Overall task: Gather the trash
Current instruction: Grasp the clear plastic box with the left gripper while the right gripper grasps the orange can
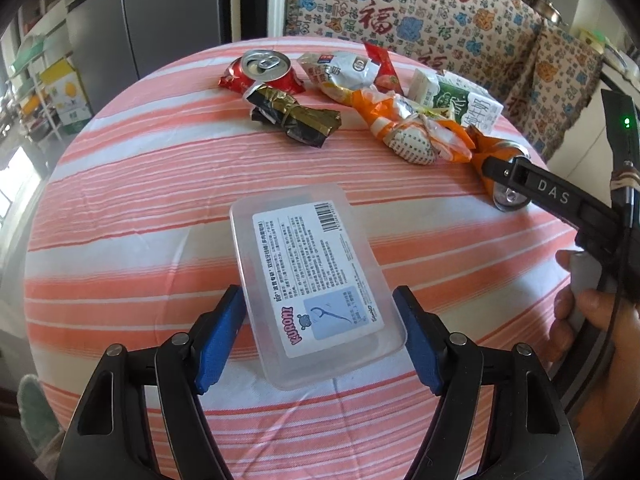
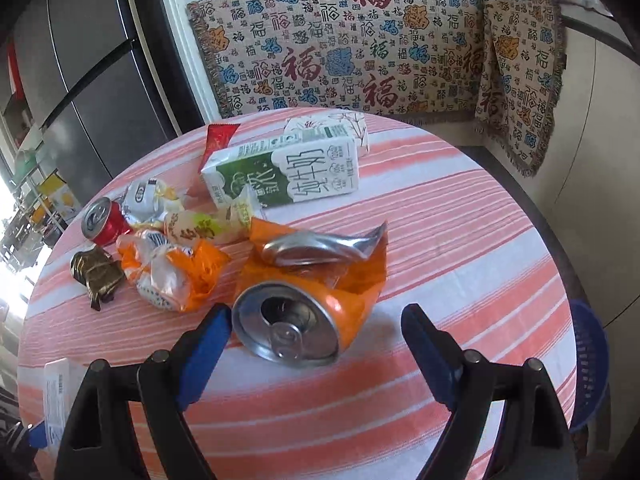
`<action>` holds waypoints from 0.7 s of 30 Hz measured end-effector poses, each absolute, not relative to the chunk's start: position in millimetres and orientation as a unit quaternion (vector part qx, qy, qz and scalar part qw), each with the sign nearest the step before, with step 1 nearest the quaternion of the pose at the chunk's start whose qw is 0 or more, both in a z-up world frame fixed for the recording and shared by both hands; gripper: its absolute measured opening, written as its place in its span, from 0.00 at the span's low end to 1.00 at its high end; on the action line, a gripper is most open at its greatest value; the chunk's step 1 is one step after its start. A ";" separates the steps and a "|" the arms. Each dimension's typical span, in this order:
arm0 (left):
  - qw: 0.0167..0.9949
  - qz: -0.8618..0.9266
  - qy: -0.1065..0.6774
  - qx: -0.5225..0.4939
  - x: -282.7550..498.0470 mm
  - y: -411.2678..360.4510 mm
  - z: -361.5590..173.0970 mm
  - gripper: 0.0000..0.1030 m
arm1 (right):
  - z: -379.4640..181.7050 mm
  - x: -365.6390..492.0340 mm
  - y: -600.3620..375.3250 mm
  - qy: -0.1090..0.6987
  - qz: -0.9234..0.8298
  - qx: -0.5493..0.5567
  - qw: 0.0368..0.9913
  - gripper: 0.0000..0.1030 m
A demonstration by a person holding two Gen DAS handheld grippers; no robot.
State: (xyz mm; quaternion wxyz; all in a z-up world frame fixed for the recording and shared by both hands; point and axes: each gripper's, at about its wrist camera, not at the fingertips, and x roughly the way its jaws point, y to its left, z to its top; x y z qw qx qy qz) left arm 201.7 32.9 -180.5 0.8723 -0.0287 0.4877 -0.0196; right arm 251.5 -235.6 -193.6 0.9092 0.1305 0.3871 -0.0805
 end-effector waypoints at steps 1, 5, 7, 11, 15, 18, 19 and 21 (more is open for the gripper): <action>0.873 -0.019 0.487 -0.024 202.2 31.6 -180.3 0.71 | -193.7 252.4 -237.3 0.386 -0.069 0.133 0.910 0.83; 0.873 -0.031 0.485 -0.029 198.1 31.5 -178.6 0.69 | -194.5 248.0 -245.1 0.385 -0.036 0.134 0.912 0.68; 0.875 -0.036 0.481 -0.033 194.6 30.7 -176.4 0.68 | -192.3 240.9 -249.0 0.382 -0.024 0.127 0.915 0.67; 0.879 -0.051 0.473 -0.031 190.0 23.3 -170.2 0.68 | -185.9 216.1 -258.2 0.366 0.007 0.103 0.925 0.66; 0.874 -0.065 0.480 -0.031 186.0 18.2 -172.0 0.68 | -186.9 197.2 -270.2 0.370 0.019 0.089 0.925 0.65; 0.870 -0.065 0.487 -0.031 184.0 18.7 -179.0 0.69 | -196.9 190.9 -278.2 0.392 0.031 0.086 0.916 0.64; 0.870 -0.063 0.489 -0.030 183.5 18.4 -179.0 0.69 | -198.9 188.1 -281.2 0.391 0.021 0.085 0.916 0.65; 0.869 -0.063 0.489 -0.038 183.9 17.9 -177.8 0.74 | -201.4 188.6 -286.7 0.390 0.020 0.090 0.916 0.70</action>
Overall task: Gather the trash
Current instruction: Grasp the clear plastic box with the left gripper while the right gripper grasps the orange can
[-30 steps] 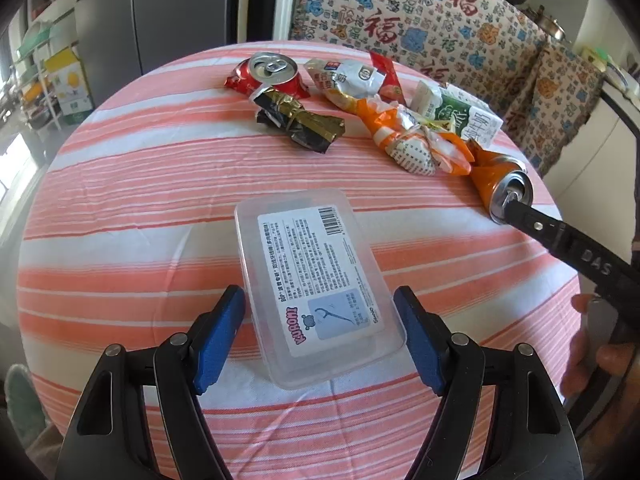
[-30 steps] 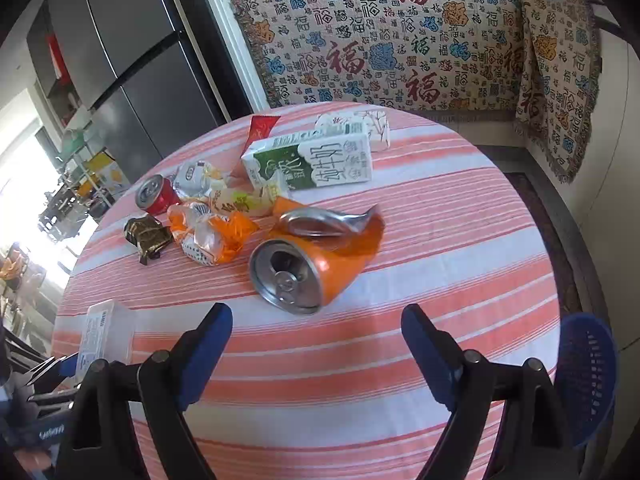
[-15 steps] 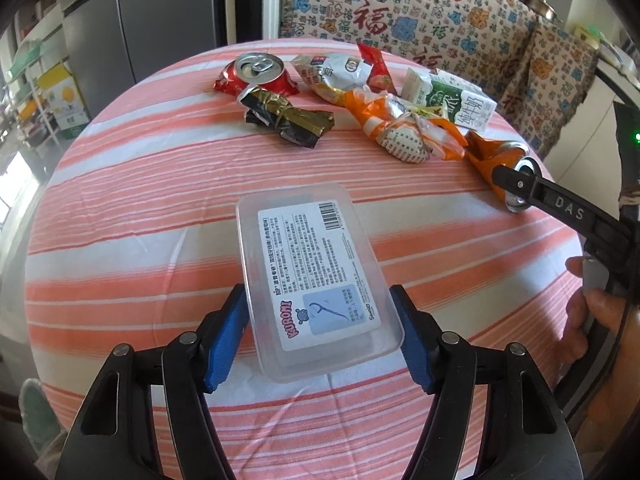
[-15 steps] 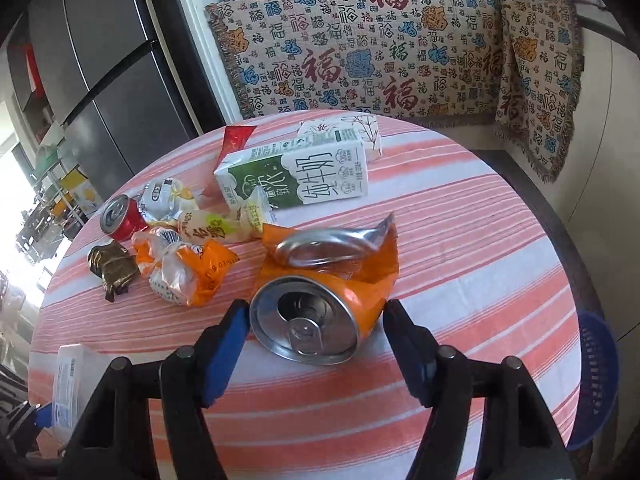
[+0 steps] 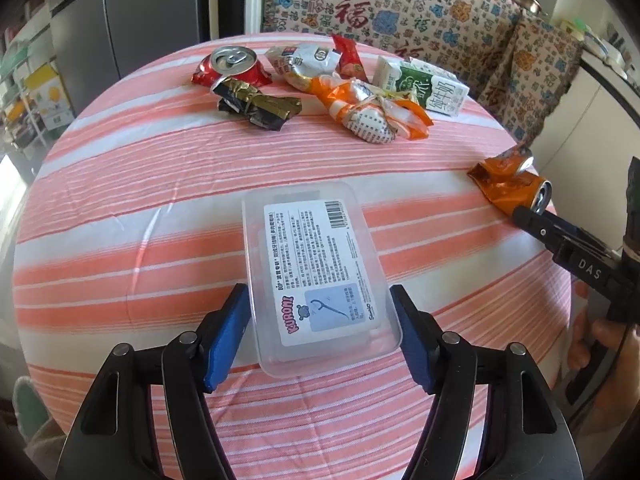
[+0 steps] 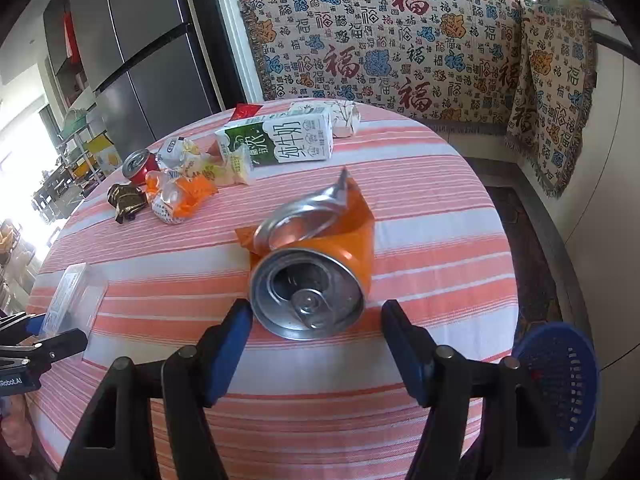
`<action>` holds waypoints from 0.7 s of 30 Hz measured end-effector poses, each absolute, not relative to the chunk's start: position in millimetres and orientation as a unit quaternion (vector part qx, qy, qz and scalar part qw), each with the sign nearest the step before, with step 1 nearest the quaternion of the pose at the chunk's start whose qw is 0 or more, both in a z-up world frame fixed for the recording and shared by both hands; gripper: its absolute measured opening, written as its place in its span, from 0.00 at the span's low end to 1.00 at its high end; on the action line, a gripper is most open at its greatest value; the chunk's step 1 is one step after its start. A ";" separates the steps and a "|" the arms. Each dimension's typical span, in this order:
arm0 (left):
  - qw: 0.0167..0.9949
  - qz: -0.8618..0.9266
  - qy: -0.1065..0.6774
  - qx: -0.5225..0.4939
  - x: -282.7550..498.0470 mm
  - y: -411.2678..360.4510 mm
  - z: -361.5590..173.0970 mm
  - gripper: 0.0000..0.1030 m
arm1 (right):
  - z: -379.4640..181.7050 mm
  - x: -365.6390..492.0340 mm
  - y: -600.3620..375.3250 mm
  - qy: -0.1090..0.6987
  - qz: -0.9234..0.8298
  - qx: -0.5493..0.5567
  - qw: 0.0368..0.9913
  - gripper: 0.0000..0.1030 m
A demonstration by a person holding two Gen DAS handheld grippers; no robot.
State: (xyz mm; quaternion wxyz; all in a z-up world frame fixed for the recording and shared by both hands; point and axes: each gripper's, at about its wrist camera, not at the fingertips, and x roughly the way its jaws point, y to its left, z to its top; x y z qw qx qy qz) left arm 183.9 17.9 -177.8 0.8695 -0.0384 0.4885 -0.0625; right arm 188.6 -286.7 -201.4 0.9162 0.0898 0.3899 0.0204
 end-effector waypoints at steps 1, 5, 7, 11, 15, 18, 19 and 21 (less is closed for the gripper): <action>0.869 -0.066 0.488 -0.046 183.9 17.7 -177.3 0.79 | -200.7 189.4 -286.9 0.389 0.018 0.091 0.916 0.77; 0.870 -0.071 0.486 -0.052 190.4 14.4 -175.7 0.89 | -195.9 200.1 -279.1 0.390 0.024 0.085 0.917 0.87; 0.869 -0.066 0.489 -0.049 195.9 12.0 -177.7 0.89 | -197.7 209.6 -274.4 0.393 0.018 0.060 0.917 0.99; 0.873 -0.058 0.484 -0.032 199.1 9.2 -180.7 0.65 | -197.5 218.5 -281.8 0.400 0.034 0.067 0.914 0.96; 0.874 -0.069 0.480 -0.037 198.5 11.7 -179.3 0.62 | -197.2 216.3 -288.3 0.396 0.034 0.070 0.915 0.77; 0.876 -0.076 0.475 -0.045 195.2 11.8 -176.1 0.62 | -195.2 208.6 -289.4 0.388 0.037 0.067 0.919 0.77; 0.877 -0.079 0.472 -0.044 193.7 10.4 -173.9 0.62 | -192.7 205.6 -290.4 0.384 0.038 0.068 0.920 0.77; 0.880 -0.085 0.466 -0.042 191.2 5.9 -168.0 0.62 | -185.5 198.8 -293.1 0.375 0.039 0.071 0.923 0.77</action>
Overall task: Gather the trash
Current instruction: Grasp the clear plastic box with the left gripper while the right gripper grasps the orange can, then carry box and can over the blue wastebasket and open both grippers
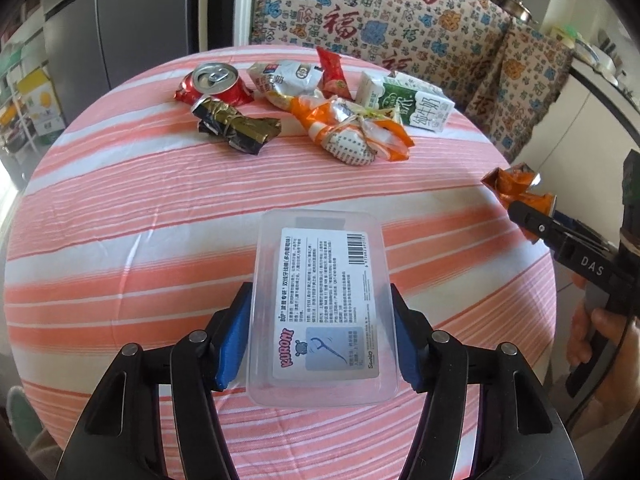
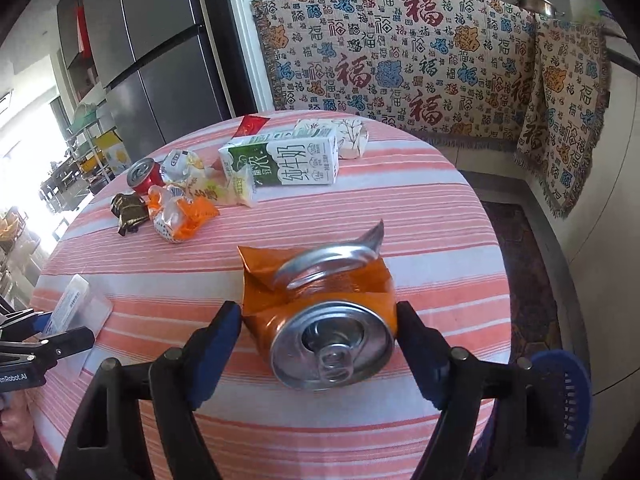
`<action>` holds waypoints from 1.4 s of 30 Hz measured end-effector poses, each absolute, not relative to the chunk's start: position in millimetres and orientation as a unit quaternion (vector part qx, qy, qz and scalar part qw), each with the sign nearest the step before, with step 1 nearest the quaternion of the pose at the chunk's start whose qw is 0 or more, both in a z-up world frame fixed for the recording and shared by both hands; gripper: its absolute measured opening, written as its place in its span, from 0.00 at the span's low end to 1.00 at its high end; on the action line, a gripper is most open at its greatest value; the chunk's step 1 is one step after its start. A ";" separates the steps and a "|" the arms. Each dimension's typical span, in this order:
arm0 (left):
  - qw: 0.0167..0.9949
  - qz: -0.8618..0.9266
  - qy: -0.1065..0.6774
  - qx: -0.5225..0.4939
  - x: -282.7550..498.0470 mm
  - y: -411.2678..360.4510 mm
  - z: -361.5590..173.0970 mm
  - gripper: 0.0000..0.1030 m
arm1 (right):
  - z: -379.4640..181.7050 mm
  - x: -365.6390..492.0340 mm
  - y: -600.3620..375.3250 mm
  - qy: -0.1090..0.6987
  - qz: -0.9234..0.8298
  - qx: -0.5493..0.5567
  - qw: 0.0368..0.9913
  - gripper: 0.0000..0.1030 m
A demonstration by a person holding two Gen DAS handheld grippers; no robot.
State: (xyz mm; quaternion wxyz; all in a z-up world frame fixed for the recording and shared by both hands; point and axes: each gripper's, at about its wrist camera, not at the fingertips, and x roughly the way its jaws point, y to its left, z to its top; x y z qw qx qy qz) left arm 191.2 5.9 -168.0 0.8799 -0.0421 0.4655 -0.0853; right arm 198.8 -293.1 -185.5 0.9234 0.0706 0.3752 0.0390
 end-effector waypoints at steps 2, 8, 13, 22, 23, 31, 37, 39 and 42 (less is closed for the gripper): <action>0.883 -0.092 0.459 -0.038 189.7 -1.5 -160.9 0.62 | -176.3 192.9 -297.0 0.365 0.041 0.073 0.927 0.77; 0.886 -0.119 0.448 -0.022 190.9 -39.4 -140.7 0.62 | -156.9 180.6 -319.8 0.353 0.041 0.100 0.929 0.77; 0.882 -0.162 0.443 -0.010 200.4 -101.4 -123.1 0.62 | -138.4 162.9 -358.3 0.339 0.025 0.126 0.932 0.77; 0.847 -0.274 0.455 0.020 211.6 -262.4 -122.2 0.62 | -131.4 111.5 -476.8 0.346 -0.066 0.132 0.926 0.77; 0.841 -0.285 0.459 0.024 212.0 -281.9 -126.3 0.62 | -134.8 106.3 -490.8 0.350 -0.078 0.135 0.924 0.77; 0.802 -0.337 0.489 0.057 219.2 -399.7 -173.8 0.62 | -187.2 76.1 -592.6 0.381 -0.141 0.221 0.887 0.77; 0.782 -0.352 0.508 0.078 222.5 -446.1 -207.4 0.62 | -221.0 73.8 -638.2 0.405 -0.160 0.265 0.860 0.77; 0.778 -0.356 0.510 0.084 223.6 -453.7 -213.6 0.62 | -231.0 75.4 -648.5 0.412 -0.161 0.279 0.852 0.77; 0.777 -0.367 0.504 0.086 223.9 -463.6 -222.0 0.63 | -241.7 75.9 -658.1 0.410 -0.165 0.302 0.845 0.79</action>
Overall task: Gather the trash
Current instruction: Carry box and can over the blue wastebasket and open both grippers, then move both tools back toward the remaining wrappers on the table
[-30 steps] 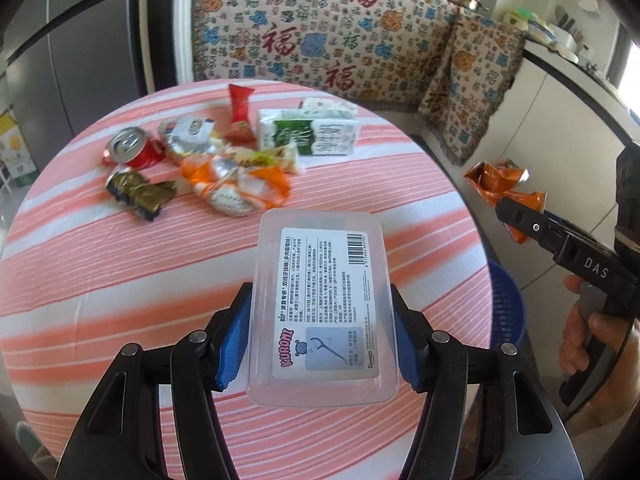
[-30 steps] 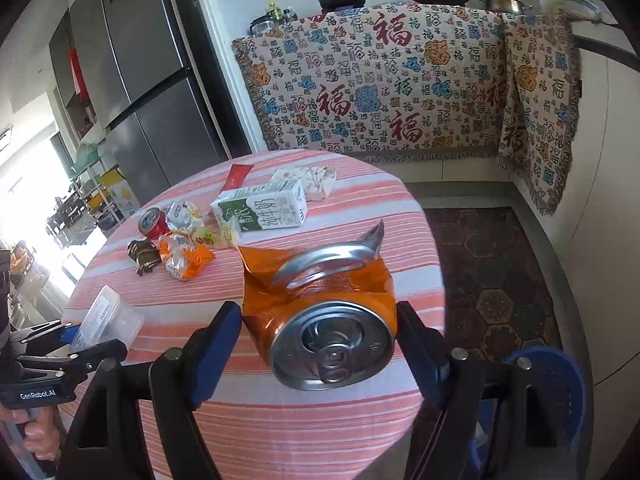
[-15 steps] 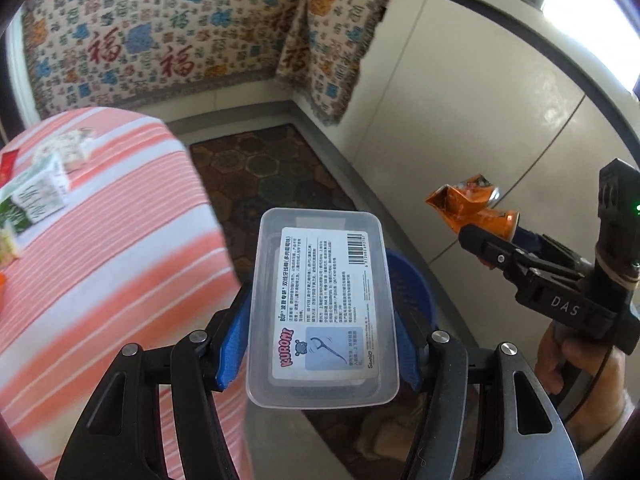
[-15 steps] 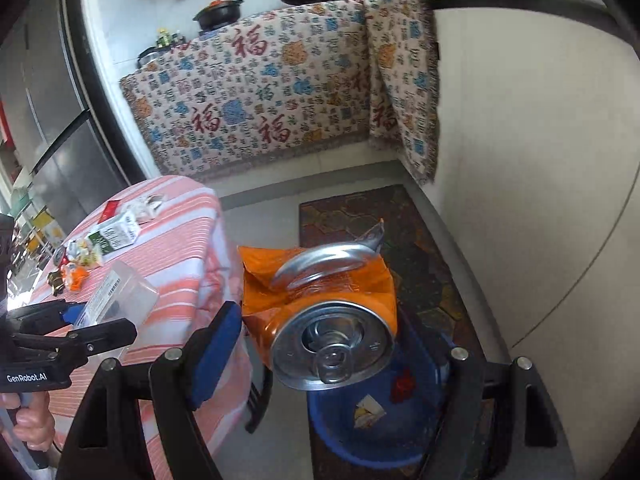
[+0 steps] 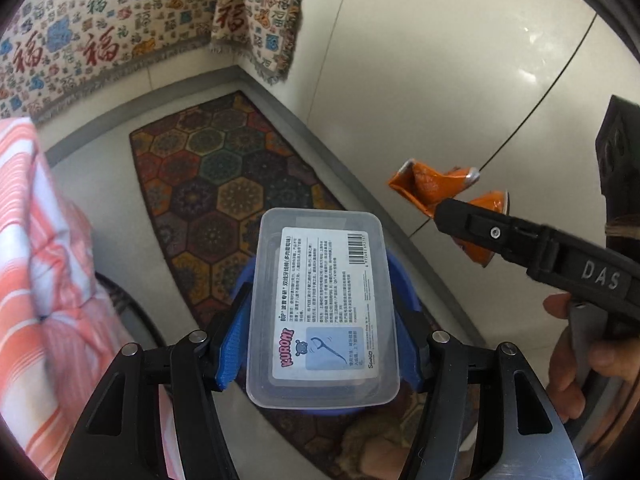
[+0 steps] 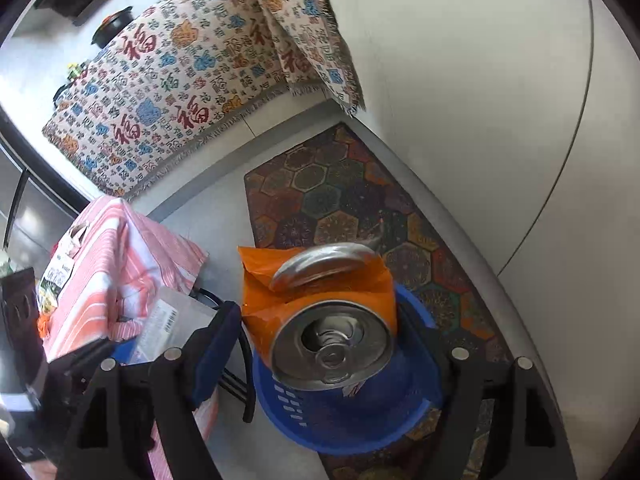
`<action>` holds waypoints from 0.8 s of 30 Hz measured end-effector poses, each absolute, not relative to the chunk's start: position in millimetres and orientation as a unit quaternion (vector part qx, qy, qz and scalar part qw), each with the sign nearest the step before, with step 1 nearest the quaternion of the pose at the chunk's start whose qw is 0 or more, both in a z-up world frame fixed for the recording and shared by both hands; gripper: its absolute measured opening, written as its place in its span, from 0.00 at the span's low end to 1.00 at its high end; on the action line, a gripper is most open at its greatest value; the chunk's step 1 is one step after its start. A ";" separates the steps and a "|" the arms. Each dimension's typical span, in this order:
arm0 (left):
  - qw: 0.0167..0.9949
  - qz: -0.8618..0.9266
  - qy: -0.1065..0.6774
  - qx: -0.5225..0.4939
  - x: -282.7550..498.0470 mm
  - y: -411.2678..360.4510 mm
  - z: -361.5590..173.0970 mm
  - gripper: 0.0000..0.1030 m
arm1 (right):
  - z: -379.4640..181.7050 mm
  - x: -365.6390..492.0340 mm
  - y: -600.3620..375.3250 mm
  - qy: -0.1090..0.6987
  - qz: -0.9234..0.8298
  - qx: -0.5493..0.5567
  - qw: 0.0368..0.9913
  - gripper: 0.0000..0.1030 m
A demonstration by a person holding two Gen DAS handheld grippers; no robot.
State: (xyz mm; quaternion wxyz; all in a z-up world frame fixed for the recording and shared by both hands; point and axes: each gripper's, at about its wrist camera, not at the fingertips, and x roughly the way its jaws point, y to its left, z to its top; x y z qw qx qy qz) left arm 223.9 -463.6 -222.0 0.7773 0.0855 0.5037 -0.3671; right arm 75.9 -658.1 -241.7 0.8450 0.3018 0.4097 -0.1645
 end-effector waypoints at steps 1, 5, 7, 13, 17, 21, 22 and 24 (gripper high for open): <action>0.779 -0.365 0.503 0.087 225.3 -467.1 -226.4 0.68 | -245.3 76.2 -661.4 0.408 -0.166 0.312 0.842 0.80; 0.778 -0.362 0.506 0.082 229.3 -473.0 -236.1 0.82 | -253.1 76.3 -671.9 0.404 -0.175 0.337 0.832 0.86; 0.782 -0.361 0.502 0.081 230.3 -469.7 -231.1 0.82 | -248.5 74.5 -672.9 0.397 -0.177 0.335 0.836 0.86; 0.801 -0.357 0.475 0.065 227.9 -446.0 -199.1 0.85 | -209.7 71.7 -659.9 0.343 -0.180 0.296 0.873 0.86; 0.810 -0.352 0.467 0.046 222.7 -420.4 -172.2 0.85 | -180.5 75.7 -643.1 0.305 -0.180 0.263 0.897 0.86; 0.822 -0.336 0.458 0.041 209.3 -371.3 -151.0 0.87 | -156.8 86.7 -620.2 0.291 -0.177 0.215 0.915 0.86; 0.826 -0.326 0.457 0.041 205.6 -355.5 -147.7 0.87 | -152.6 90.4 -613.2 0.290 -0.174 0.205 0.919 0.86; 0.834 -0.301 0.460 0.042 197.9 -323.6 -144.7 0.87 | -143.9 98.3 -597.4 0.287 -0.165 0.185 0.925 0.86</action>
